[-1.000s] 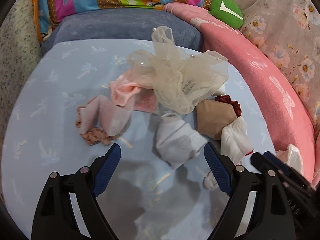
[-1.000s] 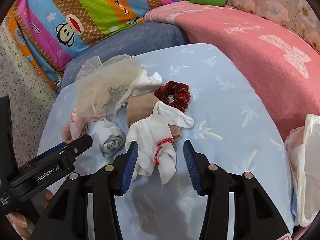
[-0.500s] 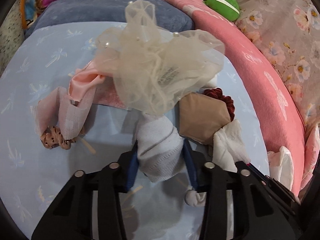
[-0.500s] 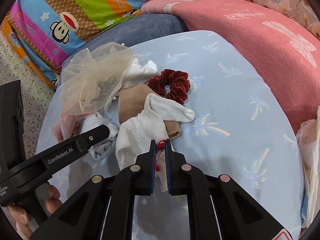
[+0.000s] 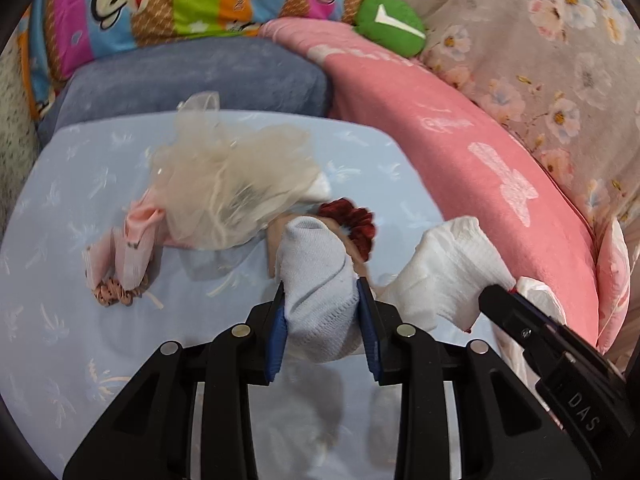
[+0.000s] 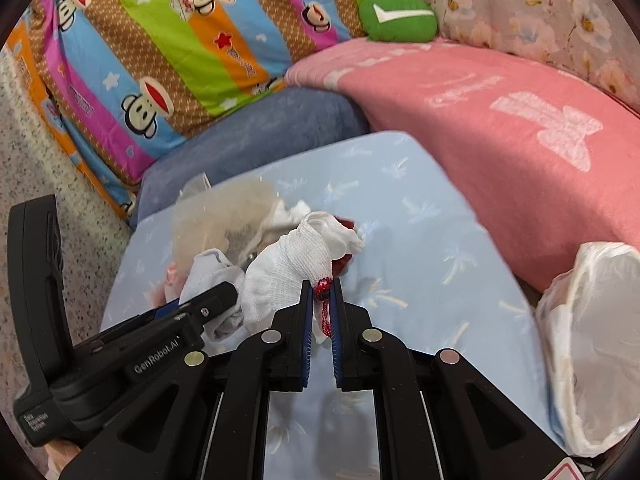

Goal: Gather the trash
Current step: 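Carry the grey sock with the left gripper and white glove with the right into the bin, open both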

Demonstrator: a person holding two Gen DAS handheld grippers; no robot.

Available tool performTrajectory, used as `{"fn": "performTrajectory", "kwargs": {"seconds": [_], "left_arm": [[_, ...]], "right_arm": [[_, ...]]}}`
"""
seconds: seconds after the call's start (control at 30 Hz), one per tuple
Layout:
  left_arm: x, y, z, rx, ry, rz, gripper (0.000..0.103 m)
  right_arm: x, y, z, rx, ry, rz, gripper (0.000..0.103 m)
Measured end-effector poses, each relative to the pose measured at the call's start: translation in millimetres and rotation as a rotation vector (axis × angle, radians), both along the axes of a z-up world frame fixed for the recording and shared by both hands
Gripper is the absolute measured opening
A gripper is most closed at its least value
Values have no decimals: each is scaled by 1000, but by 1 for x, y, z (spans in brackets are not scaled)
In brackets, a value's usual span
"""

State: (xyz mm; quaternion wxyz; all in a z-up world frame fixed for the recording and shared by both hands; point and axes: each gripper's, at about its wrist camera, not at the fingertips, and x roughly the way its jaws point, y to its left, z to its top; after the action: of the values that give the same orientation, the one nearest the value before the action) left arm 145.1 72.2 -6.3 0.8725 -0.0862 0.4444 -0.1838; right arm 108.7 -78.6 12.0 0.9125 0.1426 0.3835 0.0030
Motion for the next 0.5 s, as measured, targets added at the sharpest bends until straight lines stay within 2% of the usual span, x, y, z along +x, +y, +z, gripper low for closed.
{"fn": "performTrajectory", "kwargs": {"seconds": [0.3, 0.5], "left_arm": [[-32, -57, 47, 33, -139, -107, 31], [-55, -97, 67, 31, -201, -197, 31]], "right_arm": [[-50, -54, 59, 0, -143, -98, 8], [-86, -99, 82, -2, -200, -182, 8]]}}
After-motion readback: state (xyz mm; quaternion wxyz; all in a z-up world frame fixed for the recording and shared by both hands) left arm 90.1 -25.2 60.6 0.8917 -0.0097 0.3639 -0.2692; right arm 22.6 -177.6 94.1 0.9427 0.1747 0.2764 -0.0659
